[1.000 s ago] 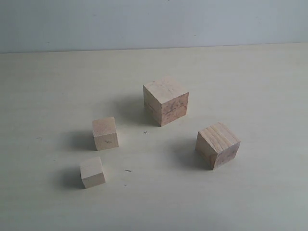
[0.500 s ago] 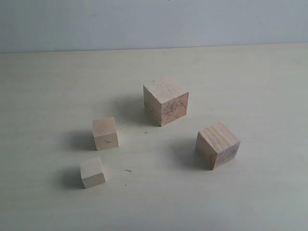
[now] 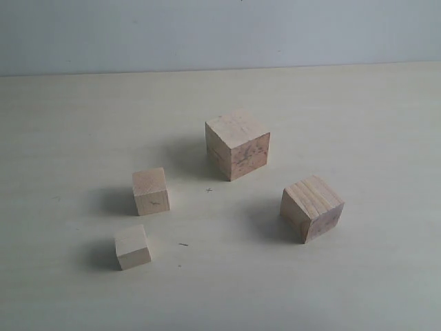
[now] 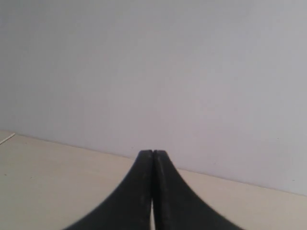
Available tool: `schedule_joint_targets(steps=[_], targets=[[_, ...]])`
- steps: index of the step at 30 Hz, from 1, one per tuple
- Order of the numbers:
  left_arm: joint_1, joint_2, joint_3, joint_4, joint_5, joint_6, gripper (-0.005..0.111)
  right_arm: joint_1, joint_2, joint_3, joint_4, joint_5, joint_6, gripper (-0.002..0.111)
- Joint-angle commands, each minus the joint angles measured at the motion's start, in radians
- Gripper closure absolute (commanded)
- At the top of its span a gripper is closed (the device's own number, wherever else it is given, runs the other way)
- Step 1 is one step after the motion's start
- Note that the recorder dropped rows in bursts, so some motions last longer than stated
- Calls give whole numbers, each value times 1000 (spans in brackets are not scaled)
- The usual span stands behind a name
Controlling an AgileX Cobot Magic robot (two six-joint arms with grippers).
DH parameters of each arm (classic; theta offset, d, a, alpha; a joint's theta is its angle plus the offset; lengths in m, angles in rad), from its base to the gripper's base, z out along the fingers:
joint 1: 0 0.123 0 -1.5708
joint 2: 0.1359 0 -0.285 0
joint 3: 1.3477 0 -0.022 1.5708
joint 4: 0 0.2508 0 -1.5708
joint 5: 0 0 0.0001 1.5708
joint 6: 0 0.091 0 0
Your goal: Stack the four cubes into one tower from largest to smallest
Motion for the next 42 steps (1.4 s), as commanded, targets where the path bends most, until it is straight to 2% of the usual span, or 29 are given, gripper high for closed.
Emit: schedule_joint_targets(steps=[1,6,11,19,39,41,42], targets=[[-14,-96,65,-44,34,86,107,1,-6,2,-2,-14,0,108],[-14,-113,99,-141,93,239,107,1,-6,2,-2,-14,0,108],[-14,-113,135,-146,81,239,107,1,-6,2,-2,-14,0,108],[-14,-113,135,-169,103,287,107,1,-6,2,-2,-14,0,108],[-14,-113,135,-169,103,287,107,1,-6,2,-2,-14,0,108],[-14,-113,135,-169,103,287,107,1,-6,2,-29,-70,31,108],[-14,-113,135,-169,103,287,107,1,-6,2,130,-134,158,108]])
